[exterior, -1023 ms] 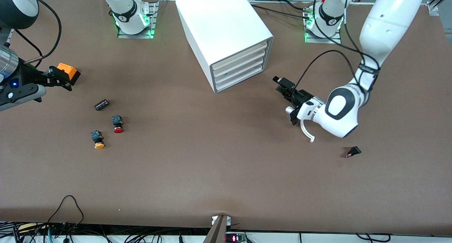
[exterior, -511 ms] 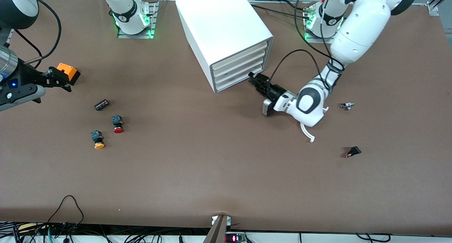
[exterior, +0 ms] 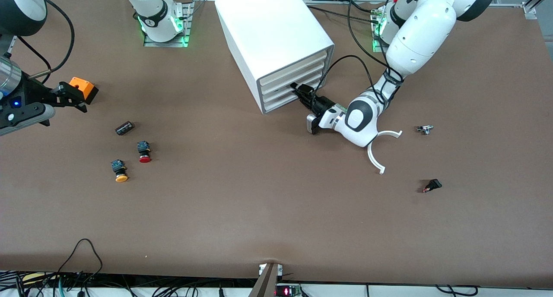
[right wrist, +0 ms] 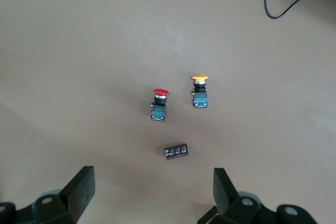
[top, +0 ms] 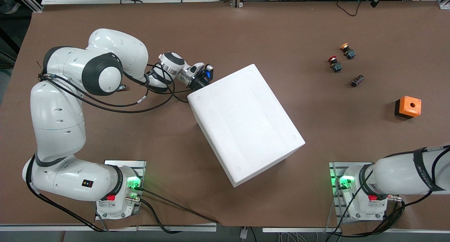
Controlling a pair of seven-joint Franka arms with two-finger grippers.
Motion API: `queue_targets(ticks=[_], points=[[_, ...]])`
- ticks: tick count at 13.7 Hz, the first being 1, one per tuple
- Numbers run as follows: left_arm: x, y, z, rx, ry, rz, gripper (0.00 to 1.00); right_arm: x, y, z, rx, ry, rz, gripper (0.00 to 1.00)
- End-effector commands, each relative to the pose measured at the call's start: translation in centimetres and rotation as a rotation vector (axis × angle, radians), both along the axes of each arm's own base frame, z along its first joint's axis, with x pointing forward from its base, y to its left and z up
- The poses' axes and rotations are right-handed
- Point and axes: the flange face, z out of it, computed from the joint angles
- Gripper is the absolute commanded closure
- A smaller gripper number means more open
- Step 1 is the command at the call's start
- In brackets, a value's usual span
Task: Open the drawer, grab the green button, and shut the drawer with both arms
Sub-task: 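Pull the drawer open with the left gripper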
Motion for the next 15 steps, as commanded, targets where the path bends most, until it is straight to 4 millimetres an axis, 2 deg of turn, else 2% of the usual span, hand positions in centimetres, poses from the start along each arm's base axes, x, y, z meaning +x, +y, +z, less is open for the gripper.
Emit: queue_targets(ticks=[1,3,7,12,15], points=[[-0.4,0.1,-0.1,-0.021,-0.009,0.022,0.84,0.2,-0.2,0.5,-0.009,-0.010,-0.001,0.00],[-0.6,0.1,-0.2,-0.021,-0.001,0.020,0.95,0.2,-0.2,0.5,-0.011,-0.010,-0.001,0.00],[-0.7,0.2,-0.6,-0.019,0.006,0.022,0.96,0.2,-0.2,0.5,-0.011,-0.010,-0.001,0.00],[1.2,1.3,-0.3,-0.029,0.003,0.100,0.95,0.3,-0.2,0.2,-0.012,-0.007,0.000,0.00],[3.3,3.4,-0.6,-0.016,-0.003,0.207,0.95,0.4,-0.3,0.3,-0.014,-0.008,0.001,0.00]])
